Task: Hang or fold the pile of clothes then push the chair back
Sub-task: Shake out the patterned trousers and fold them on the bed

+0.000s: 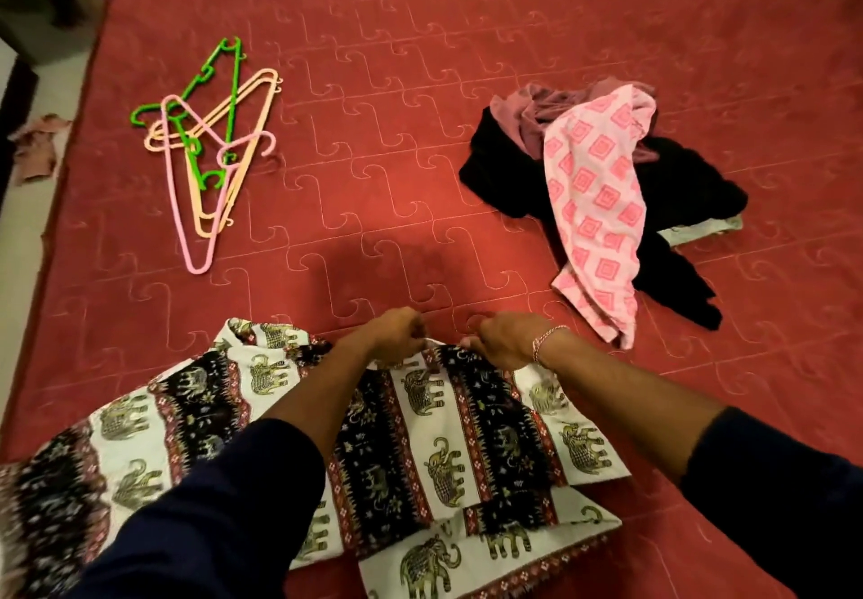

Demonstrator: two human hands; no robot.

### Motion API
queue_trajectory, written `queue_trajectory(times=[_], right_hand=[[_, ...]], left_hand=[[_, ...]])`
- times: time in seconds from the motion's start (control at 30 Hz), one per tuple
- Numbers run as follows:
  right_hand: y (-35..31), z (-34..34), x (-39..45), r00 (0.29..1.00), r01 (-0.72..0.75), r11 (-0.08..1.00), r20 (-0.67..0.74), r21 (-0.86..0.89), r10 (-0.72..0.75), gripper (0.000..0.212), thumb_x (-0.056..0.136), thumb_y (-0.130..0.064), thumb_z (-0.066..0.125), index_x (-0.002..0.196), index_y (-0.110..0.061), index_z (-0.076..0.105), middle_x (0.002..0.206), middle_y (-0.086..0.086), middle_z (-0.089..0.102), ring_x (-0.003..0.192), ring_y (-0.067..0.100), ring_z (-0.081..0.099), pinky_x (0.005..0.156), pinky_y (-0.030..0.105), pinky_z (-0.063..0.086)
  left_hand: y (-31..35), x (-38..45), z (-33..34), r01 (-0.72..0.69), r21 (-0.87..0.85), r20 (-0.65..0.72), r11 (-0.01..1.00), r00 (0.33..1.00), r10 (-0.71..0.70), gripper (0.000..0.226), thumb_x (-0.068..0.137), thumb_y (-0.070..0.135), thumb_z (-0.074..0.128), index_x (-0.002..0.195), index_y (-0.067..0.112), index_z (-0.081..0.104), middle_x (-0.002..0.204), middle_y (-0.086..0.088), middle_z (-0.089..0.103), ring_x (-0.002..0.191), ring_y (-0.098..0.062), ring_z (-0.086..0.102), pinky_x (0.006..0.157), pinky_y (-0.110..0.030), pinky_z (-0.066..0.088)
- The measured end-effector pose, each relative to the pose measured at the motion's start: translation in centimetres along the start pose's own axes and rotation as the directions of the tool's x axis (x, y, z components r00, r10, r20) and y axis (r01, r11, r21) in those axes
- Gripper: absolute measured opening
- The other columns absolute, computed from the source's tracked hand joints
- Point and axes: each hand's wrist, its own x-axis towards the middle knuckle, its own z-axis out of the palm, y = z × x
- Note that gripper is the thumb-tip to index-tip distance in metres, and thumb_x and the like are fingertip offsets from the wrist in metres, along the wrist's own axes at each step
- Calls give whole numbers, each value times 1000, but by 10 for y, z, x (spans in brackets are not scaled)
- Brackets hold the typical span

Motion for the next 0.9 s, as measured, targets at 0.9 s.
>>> queue_trajectory(times=[0.9], right_hand=[[-76,60,40,973,195,834,-207,517,-99,23,98,-38,60,110,-19,66,92,0,73,59,10,66,56,24,57]], left_hand=[[-62,-50,-14,158,307,-249,938,965,-81,52,83,24,75,128,15,50,124,-4,56,116,-21,45,97,-37,46]])
